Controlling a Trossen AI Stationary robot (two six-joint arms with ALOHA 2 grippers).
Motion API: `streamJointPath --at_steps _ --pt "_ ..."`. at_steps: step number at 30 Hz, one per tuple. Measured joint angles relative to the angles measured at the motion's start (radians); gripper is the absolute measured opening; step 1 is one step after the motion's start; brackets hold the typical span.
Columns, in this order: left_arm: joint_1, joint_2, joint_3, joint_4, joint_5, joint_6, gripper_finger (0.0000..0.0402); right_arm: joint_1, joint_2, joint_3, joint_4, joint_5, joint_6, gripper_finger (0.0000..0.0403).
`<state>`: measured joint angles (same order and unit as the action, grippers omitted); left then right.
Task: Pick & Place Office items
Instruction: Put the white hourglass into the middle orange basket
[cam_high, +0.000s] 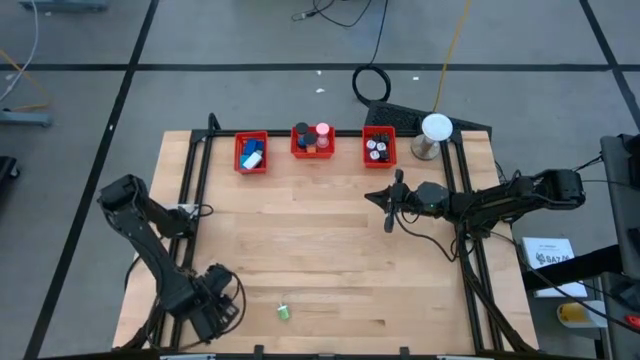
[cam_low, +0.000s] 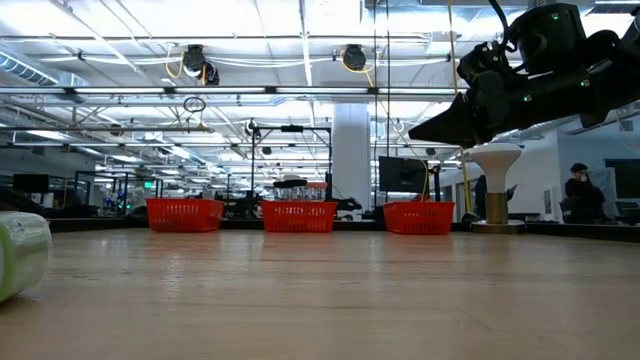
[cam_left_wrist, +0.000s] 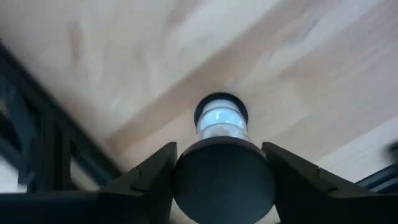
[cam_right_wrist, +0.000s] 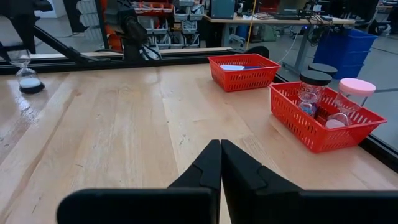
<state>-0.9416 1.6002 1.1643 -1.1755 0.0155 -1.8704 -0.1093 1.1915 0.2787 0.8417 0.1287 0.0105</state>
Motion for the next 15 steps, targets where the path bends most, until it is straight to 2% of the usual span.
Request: streamJointPath --at_steps 4,7,12,15 --pt "0.097 -0.081 0.003 0.0 -0.203 0.137 0.0211 0.0 0.0 0.0 0.0 0.0 0.0 0.0" --pt "0.245 -0.131 0.004 0.004 -0.276 0.38 0.0211 0.0 0.0 0.0 0.0 0.0 -0.004 0.0" --pt "0.561 -0.148 0.004 0.067 -0.286 0.938 0.0211 0.0 0.0 0.0 -0.007 0.0 -0.004 0.0" --pt "0.75 -0.132 0.004 0.224 -0.223 1.268 0.0211 0.0 0.0 0.0 -0.009 0.0 -0.003 0.0"
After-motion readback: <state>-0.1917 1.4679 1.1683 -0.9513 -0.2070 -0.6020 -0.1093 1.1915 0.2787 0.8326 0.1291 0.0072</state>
